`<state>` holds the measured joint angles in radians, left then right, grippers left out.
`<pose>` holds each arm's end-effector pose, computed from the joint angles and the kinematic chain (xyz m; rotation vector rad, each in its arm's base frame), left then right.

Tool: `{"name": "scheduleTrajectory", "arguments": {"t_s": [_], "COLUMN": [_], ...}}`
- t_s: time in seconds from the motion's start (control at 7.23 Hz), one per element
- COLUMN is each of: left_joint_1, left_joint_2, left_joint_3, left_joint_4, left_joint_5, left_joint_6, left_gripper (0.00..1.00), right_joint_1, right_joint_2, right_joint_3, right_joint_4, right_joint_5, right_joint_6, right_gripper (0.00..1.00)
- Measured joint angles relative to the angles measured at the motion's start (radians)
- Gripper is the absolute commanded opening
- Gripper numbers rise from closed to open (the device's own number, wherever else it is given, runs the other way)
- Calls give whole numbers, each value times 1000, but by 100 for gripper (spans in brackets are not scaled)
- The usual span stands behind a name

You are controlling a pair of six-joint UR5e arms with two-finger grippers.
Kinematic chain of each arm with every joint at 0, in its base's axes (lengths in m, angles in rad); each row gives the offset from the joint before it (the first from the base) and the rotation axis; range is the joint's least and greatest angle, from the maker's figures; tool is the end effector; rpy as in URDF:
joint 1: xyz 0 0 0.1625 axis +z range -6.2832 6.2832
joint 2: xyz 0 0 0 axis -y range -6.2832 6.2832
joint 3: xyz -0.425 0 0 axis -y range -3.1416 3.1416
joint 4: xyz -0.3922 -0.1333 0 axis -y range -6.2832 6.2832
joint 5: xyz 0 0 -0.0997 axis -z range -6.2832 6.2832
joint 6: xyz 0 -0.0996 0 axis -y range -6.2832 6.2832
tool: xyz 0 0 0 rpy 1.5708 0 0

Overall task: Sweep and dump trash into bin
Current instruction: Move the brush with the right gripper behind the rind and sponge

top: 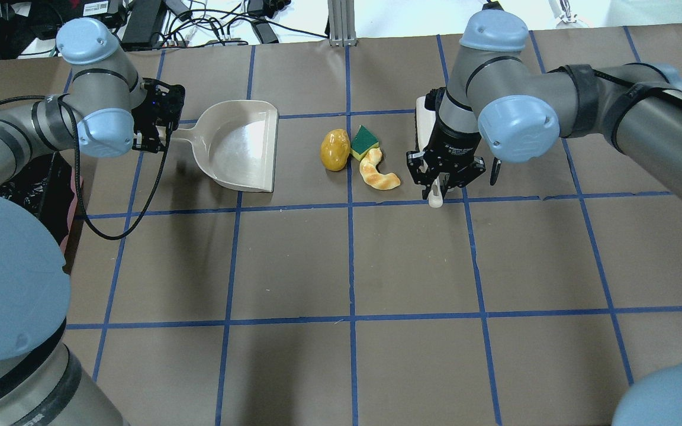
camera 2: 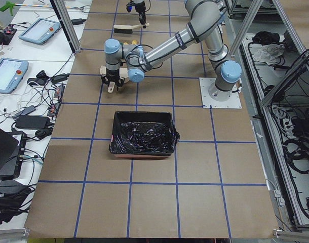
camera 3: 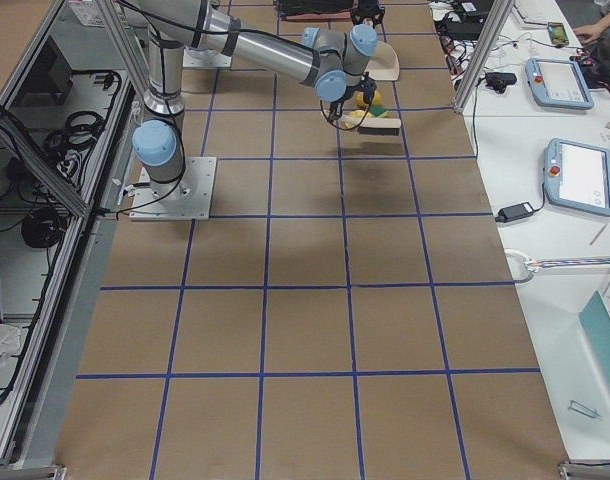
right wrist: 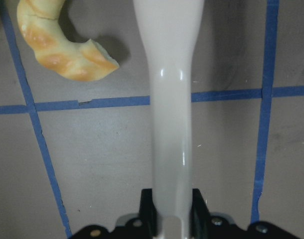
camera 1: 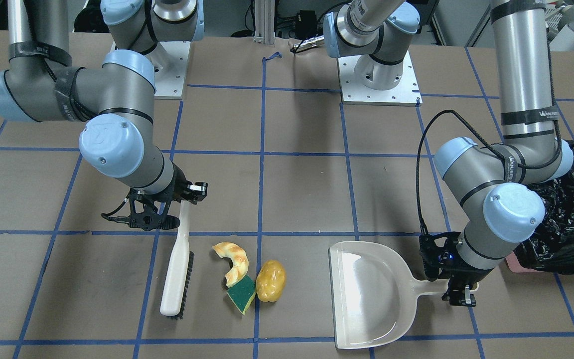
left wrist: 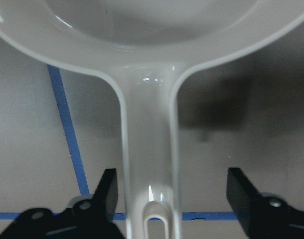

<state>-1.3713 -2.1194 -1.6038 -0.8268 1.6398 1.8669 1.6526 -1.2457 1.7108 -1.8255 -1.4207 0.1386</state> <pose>0.0076 -0.6757 0.2277 2.1910 2.0002 -0.0357 0.1937 -0.5492 0.2722 0.1089 2.9952 0.3393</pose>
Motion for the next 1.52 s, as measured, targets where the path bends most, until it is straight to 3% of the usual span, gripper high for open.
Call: {"name": "scheduleTrajectory", "arguments": {"t_s": [0.55, 0.69, 0.83, 0.97, 1.52], "left_joint_1": [0, -1, -1, 0, 2], "left_joint_2": [-3, -4, -4, -5, -7], "left_joint_3": [2, 2, 2, 2, 2], "left_joint_4": [7, 7, 7, 6, 3], "left_joint_5": [-1, -1, -1, -1, -2], "left_joint_6": [0, 0, 0, -1, -5], "left_gripper": [2, 6, 80, 87, 87], "right_joint_1": [8, 17, 27, 37, 82], "right_joint_2": [-10, -10, -11, -11, -1], "right_joint_3": [36, 39, 42, 44, 45], "right_joint_4": [15, 15, 14, 14, -3], "right_joint_5": [12, 11, 11, 11, 33], "right_joint_6": [2, 7, 17, 28, 109], "right_gripper": [0, 0, 0, 0, 0]}}
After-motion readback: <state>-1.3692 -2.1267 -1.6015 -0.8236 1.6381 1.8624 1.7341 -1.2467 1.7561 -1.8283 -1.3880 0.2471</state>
